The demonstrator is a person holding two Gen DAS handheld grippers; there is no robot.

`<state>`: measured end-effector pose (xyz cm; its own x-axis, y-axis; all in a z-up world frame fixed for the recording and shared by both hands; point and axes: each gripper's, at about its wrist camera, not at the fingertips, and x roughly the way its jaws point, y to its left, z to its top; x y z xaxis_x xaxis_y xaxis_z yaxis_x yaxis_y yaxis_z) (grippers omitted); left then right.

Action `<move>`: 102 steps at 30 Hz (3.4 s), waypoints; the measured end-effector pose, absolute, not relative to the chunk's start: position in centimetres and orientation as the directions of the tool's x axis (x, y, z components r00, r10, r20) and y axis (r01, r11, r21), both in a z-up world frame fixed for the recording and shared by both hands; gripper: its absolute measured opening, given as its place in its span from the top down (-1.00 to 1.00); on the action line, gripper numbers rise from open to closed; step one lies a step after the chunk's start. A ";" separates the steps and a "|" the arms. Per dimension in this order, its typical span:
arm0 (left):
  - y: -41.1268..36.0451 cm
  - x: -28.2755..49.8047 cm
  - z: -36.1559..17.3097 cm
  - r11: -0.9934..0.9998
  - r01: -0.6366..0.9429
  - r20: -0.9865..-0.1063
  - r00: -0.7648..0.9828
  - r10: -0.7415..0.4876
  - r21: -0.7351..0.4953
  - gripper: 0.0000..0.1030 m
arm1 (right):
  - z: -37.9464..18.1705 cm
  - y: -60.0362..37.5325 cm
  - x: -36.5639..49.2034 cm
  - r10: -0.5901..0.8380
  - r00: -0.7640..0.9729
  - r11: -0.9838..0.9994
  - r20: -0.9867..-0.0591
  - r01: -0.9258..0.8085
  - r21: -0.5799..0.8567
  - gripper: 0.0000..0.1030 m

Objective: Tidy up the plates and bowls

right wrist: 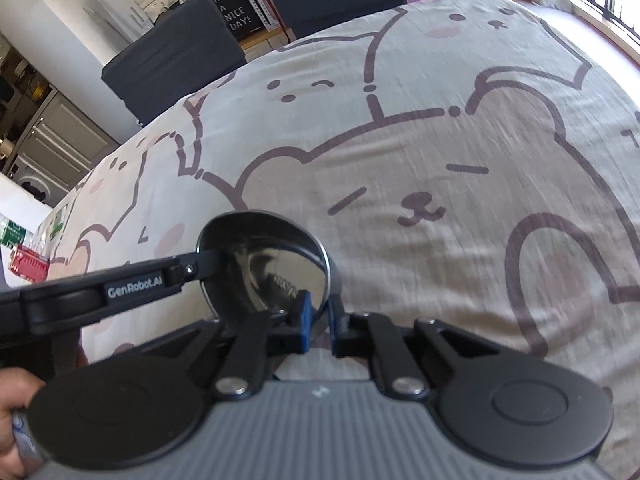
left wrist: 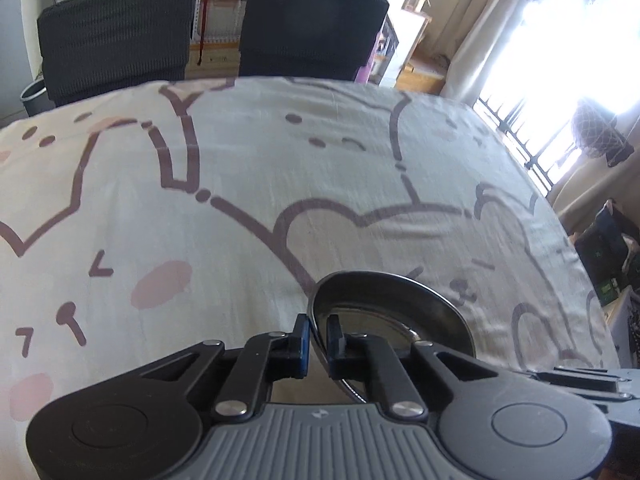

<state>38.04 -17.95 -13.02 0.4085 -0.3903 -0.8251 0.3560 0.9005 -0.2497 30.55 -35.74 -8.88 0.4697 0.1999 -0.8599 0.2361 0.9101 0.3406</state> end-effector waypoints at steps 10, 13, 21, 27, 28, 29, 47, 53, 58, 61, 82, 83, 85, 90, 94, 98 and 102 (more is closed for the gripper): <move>-14.7 36.1 -8.1 0.892 0.351 -0.733 0.519 -0.440 -0.286 0.86 | -5.6 -34.8 29.9 0.204 0.570 0.920 -0.796 0.167 0.355 0.82; -12.5 34.8 -6.3 0.893 0.346 -0.709 0.549 -0.442 -0.289 0.86 | -4.3 -33.8 29.4 0.227 0.598 0.918 -0.769 0.133 0.374 0.83; -6.0 29.9 -2.3 0.919 0.327 -0.673 0.630 -0.386 -0.221 0.84 | -1.6 -29.9 27.7 0.360 0.626 0.873 -0.692 0.036 0.486 0.87; -0.1 26.5 -0.7 0.944 0.275 -0.658 0.679 -0.325 -0.182 0.84 | -0.4 -25.0 26.9 0.437 0.601 0.860 -0.670 -0.060 0.507 0.88; 0.9 26.0 -0.6 0.946 0.265 -0.658 0.681 -0.321 -0.187 0.84 | -0.2 -23.9 26.7 0.451 0.592 0.858 -0.668 -0.083 0.506 0.88; 1.9 25.6 -0.5 0.948 0.253 -0.658 0.684 -0.315 -0.191 0.84 | -0.1 -22.9 26.5 0.461 0.584 0.858 -0.668 -0.100 0.504 0.88; 11.3 21.8 -4.1 0.967 0.144 -0.768 0.589 -0.253 -0.209 0.84 | -3.2 -11.8 24.4 0.543 0.384 0.839 -0.746 -0.222 0.496 0.86; 12.8 21.7 -7.1 0.973 0.114 -0.826 0.515 -0.229 -0.199 0.83 | -5.1 -9.1 23.8 0.505 0.317 0.860 -0.803 -0.269 0.434 0.84; 13.3 22.1 -9.1 0.978 0.104 -0.858 0.470 -0.206 -0.178 0.81 | -6.5 -7.4 23.8 0.473 0.276 0.869 -0.837 -0.302 0.392 0.84; 13.3 22.6 -9.3 0.979 0.107 -0.862 0.464 -0.204 -0.175 0.81 | -6.7 -6.9 23.8 0.462 0.275 0.873 -0.843 -0.310 0.378 0.84; 12.4 24.2 -10.9 0.986 0.109 -0.887 0.432 -0.164 -0.129 0.76 | -8.5 -5.6 25.5 0.425 0.272 0.892 -0.863 -0.288 0.349 0.77; 12.4 24.3 -10.9 0.986 0.108 -0.887 0.432 -0.164 -0.130 0.76 | -8.5 -5.6 25.5 0.424 0.273 0.892 -0.864 -0.288 0.347 0.77; 12.4 24.4 -10.9 0.986 0.105 -0.887 0.432 -0.164 -0.131 0.76 | -8.6 -5.5 25.5 0.423 0.273 0.893 -0.864 -0.289 0.345 0.77; 12.6 24.5 -10.9 0.985 0.095 -0.885 0.432 -0.172 -0.145 0.73 | -8.6 -5.4 25.6 0.426 0.272 0.890 -0.863 -0.294 0.347 0.70; 12.8 24.4 -10.4 0.982 0.094 -0.876 0.444 -0.188 -0.163 0.61 | -8.4 -5.3 25.4 0.426 0.271 0.887 -0.863 -0.312 0.340 0.64; 12.8 24.1 -9.7 0.980 0.102 -0.862 0.466 -0.200 -0.173 0.29 | -8.4 -5.2 25.2 0.431 0.264 0.881 -0.863 -0.329 0.340 0.61; 12.8 24.0 -9.5 0.982 0.109 -0.856 0.482 -0.188 -0.154 0.13 | -8.0 -5.1 24.8 0.444 0.261 0.871 -0.857 -0.348 0.346 0.58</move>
